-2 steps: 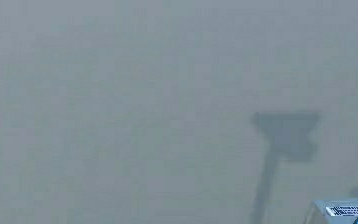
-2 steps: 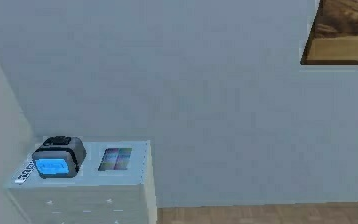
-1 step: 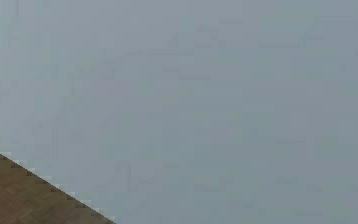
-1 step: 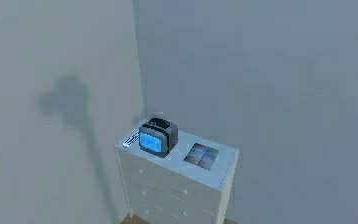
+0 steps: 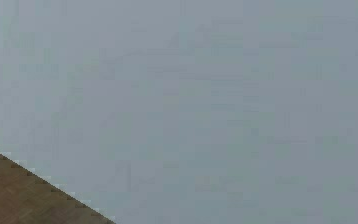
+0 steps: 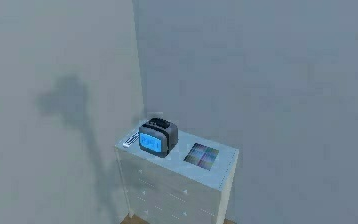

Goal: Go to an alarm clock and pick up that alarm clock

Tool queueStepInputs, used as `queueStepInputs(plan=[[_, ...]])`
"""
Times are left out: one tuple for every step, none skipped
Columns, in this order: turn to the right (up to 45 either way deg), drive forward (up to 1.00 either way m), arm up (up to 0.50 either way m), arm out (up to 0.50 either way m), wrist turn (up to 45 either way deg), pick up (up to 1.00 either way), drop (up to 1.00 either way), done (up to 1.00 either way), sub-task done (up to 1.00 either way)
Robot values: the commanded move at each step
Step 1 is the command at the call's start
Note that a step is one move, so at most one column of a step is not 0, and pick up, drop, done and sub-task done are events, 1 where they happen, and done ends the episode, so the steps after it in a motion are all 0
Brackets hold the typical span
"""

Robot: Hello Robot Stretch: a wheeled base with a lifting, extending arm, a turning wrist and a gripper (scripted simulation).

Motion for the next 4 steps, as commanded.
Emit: queueStepInputs(plan=[[0.0, 0.00, 0.28, 0.00, 0.0, 0.00, 0.00, 0.00, 0.00], [0.0, 0.00, 0.00, 0.44, 0.0, 0.00, 0.00, 0.00, 0.00], [0.0, 0.00, 0.00, 0.00, 45.0, 0.00, 0.00, 0.00, 0.00], [0.0, 0.00, 0.00, 0.00, 45.0, 0.00, 0.00, 0.00, 0.00]])
